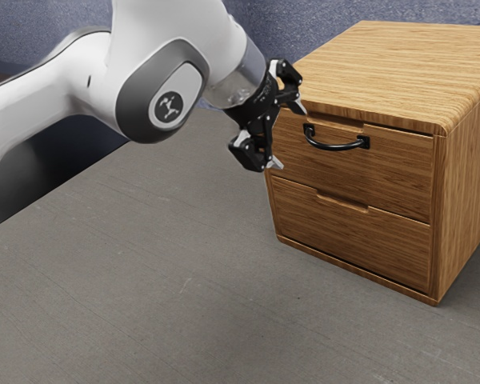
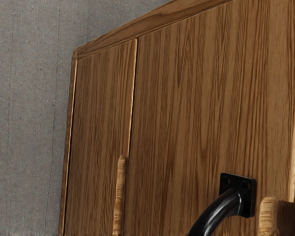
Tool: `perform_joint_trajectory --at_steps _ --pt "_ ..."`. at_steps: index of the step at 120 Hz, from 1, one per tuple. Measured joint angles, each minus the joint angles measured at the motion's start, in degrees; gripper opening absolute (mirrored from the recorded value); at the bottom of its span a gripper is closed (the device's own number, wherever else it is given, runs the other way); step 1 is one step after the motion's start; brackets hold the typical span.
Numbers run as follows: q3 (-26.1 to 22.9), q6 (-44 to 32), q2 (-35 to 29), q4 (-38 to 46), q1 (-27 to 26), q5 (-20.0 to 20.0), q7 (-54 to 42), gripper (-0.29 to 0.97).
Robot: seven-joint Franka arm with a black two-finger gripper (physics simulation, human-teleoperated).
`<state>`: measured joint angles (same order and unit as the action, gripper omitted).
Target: Pull the drawer handle with one arm to open the drawer
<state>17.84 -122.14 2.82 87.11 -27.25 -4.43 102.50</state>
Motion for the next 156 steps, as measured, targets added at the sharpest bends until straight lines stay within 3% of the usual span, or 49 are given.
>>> perform_joint_trajectory --at_steps 33,156 --pt "0.1 -1.2 0.0 1.0 -2.4 -0.2 0.4 0.68" --pt "0.2 -4.3 2.8 2.0 -1.3 0.0 0.9 0.68"
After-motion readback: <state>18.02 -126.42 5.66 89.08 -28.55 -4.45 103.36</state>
